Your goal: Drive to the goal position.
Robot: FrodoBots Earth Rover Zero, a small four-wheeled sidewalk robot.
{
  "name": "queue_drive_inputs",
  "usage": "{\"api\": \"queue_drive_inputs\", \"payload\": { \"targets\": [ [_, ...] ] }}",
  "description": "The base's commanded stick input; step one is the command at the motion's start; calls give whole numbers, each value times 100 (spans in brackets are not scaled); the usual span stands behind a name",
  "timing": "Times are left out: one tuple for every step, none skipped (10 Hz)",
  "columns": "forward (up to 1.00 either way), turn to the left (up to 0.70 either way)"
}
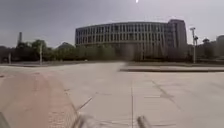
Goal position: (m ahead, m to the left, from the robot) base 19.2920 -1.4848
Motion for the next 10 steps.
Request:
{"api": "queue_drive_inputs", "payload": {
  "targets": [
    [70, 0],
    [70, 0],
    [70, 0],
    [70, 0],
    [70, 0],
    [70, 0],
    [70, 0],
    [70, 0],
    [70, 0],
    [70, 0]
  ]
}}
